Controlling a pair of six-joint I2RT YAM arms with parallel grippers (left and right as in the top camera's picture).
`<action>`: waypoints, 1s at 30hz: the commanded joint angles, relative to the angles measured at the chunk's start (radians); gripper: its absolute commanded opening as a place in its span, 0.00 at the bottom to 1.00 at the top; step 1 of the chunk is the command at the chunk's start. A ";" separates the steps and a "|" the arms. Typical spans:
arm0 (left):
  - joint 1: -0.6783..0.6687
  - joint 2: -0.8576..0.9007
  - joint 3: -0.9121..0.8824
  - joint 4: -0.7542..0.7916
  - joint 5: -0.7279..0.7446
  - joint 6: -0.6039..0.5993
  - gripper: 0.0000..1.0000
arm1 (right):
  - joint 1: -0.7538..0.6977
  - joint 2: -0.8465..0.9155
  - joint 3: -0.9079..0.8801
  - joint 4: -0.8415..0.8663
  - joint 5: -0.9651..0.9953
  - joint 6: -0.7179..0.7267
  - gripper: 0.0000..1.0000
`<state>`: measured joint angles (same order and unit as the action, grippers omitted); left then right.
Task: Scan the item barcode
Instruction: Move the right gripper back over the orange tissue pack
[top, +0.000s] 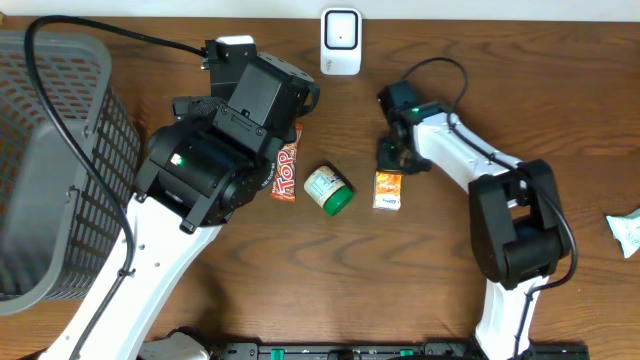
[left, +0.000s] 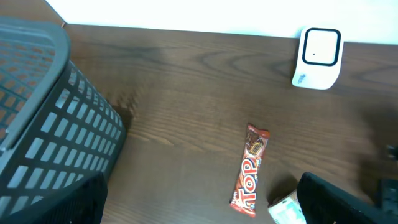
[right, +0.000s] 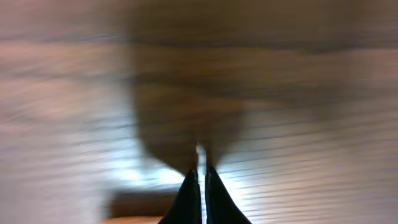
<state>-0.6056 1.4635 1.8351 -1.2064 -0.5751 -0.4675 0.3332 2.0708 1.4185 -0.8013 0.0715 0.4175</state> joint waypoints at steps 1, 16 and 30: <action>0.005 0.003 0.008 -0.005 -0.009 -0.026 0.98 | -0.052 -0.033 0.034 -0.021 0.118 0.018 0.01; 0.005 0.003 0.008 0.000 -0.009 -0.070 0.98 | -0.040 -0.109 0.096 0.017 -0.282 -0.097 0.01; 0.005 0.003 0.008 -0.008 -0.009 -0.069 0.98 | 0.074 -0.033 0.090 -0.028 -0.225 -0.093 0.01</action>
<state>-0.6056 1.4635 1.8351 -1.2057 -0.5751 -0.5243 0.4007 2.0205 1.5078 -0.8143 -0.1974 0.3389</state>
